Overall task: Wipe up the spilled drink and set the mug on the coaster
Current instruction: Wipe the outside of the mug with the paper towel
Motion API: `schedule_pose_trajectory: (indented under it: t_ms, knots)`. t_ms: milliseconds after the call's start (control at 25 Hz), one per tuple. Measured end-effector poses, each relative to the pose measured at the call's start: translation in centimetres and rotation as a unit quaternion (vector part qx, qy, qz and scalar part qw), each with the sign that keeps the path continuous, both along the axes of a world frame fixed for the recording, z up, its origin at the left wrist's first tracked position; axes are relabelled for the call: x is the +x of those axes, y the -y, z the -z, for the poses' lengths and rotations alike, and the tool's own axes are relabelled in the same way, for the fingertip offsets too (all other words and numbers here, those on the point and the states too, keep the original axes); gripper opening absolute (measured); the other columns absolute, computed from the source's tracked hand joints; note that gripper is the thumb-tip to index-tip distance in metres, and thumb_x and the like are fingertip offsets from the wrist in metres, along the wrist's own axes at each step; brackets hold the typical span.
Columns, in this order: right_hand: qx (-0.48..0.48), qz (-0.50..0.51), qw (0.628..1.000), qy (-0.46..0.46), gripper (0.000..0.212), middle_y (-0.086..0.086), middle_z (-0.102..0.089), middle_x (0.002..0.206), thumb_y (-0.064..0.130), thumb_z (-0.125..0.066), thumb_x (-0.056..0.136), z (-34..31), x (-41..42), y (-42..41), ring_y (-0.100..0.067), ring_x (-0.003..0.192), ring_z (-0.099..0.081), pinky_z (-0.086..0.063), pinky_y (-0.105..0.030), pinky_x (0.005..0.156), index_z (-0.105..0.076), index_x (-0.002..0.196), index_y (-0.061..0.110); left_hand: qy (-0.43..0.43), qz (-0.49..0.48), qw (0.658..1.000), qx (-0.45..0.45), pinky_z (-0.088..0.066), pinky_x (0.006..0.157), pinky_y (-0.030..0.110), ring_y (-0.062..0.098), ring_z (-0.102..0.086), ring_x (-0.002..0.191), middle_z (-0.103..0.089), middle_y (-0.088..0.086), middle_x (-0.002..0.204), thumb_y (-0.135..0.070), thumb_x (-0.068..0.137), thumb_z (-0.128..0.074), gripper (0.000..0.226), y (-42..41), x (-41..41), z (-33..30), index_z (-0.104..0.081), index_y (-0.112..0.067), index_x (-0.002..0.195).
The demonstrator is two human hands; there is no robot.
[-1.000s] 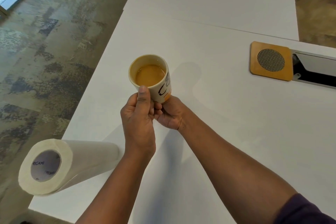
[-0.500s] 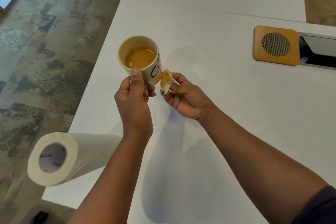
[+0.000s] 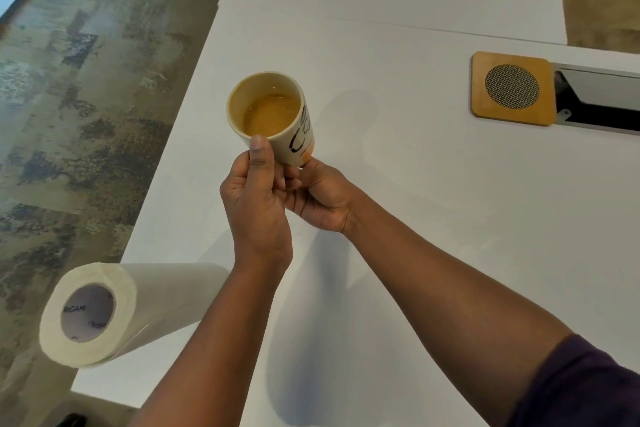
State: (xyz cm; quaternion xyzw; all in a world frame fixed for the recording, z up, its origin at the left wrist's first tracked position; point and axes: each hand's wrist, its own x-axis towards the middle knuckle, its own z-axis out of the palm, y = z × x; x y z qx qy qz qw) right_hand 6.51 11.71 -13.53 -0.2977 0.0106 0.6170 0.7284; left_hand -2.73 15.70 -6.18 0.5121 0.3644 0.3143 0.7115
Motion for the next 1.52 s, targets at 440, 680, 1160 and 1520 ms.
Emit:
schedule_pose_trajectory:
  t_ms: [440, 680, 1160, 1520]
  knots:
    - [-0.039, 0.142, 0.989, 0.030, 0.023, -0.016, -0.066, 0.111, -0.003, -0.052, 0.098, -0.7, 4.8, -0.4, -0.026, 0.096, -0.065, -0.059, -0.033, 0.084, -0.063, 0.115, 0.009, 0.010, -0.006, 1.000, -0.001, -0.053, 0.076, 0.031, 0.017, -0.057, 0.074, -0.055, -0.006, 0.063, -0.033, 0.105, -0.047, 0.033, -0.3, -0.3, -0.6, -0.060, -0.019, 0.079]
    - [-0.011, 0.059, 0.998, -0.028, 0.030, -0.020, -0.061, 0.113, -0.011, -0.047, 0.095, 0.2, 0.3, 1.4, -0.025, 0.092, -0.065, -0.061, -0.030, 0.078, -0.056, 0.119, 0.005, 0.025, -0.016, 1.000, -0.002, -0.051, 0.079, 0.034, 0.020, -0.052, 0.074, -0.045, -0.002, 0.063, -0.033, 0.106, -0.047, 0.039, -1.0, 0.4, -0.5, -0.053, -0.017, 0.071]
    - [-0.041, 0.034, 0.998, 0.038, 0.018, -0.018, -0.068, 0.092, 0.009, -0.045, 0.102, -1.5, 3.1, -1.7, -0.023, 0.078, -0.066, -0.058, -0.028, 0.057, -0.059, 0.110, 0.001, 0.001, 0.011, 1.000, 0.000, -0.051, 0.078, 0.032, 0.017, -0.054, 0.075, -0.052, -0.006, 0.063, -0.042, 0.100, -0.051, 0.036, 0.4, -0.5, -0.4, -0.063, -0.026, 0.070]
    - [-0.057, 0.081, 0.995, -0.030, 0.025, -0.021, -0.061, 0.112, -0.009, -0.046, 0.097, 0.9, 1.6, 2.3, -0.029, 0.090, -0.062, -0.059, -0.025, 0.073, -0.058, 0.110, 0.007, 0.002, -0.028, 0.999, -0.019, -0.052, 0.074, 0.028, 0.017, -0.055, 0.074, -0.054, -0.006, 0.064, -0.035, 0.103, -0.049, 0.032, -0.3, 0.3, 1.1, -0.060, -0.017, 0.079]
